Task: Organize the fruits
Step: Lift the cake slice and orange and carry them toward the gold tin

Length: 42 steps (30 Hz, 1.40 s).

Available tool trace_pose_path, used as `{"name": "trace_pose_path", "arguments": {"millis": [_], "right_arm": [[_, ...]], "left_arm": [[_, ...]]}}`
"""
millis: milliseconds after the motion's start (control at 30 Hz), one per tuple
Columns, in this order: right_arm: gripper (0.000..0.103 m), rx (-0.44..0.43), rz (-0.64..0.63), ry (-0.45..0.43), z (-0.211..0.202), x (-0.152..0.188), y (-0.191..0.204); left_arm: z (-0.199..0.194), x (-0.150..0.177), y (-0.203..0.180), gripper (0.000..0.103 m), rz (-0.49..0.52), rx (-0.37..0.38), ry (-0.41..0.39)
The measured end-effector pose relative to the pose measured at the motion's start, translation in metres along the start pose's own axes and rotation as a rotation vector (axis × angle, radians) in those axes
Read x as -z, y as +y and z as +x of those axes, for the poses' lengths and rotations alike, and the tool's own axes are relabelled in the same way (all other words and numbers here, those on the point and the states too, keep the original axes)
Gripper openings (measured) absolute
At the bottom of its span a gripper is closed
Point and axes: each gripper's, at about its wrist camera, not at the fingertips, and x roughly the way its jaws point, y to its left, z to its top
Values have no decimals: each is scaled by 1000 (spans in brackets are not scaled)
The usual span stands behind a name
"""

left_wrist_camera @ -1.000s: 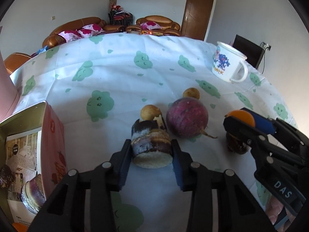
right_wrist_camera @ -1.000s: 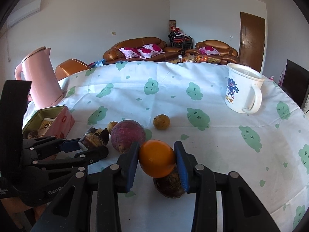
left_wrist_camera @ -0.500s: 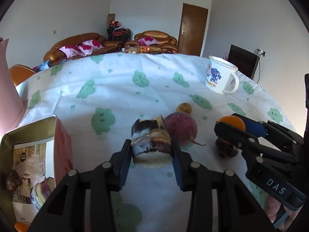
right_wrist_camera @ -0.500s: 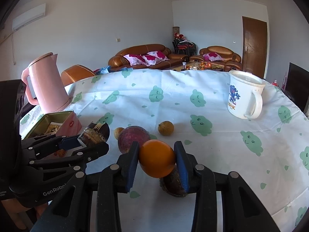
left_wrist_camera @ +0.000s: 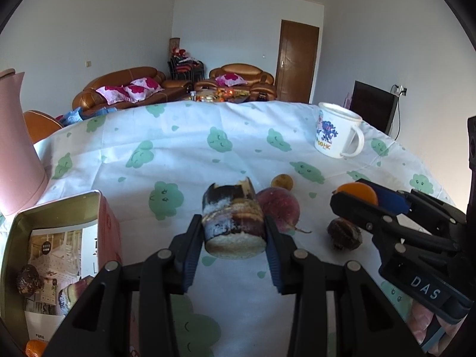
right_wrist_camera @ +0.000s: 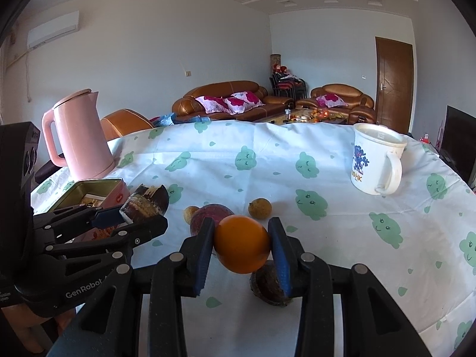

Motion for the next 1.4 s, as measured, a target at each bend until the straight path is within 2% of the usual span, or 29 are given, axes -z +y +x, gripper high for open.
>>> {"name": "trace_pose_path", "arguments": {"millis": [600,1400], "right_arm": [[39,-21,-24,-72,-15,1,4],[39,-30,-49,-153,-30,3,9]], "left_arm": [[-20,2,-8,41,41,-46,-106],[-39,5,-10,41,57,-70,-205]]}}
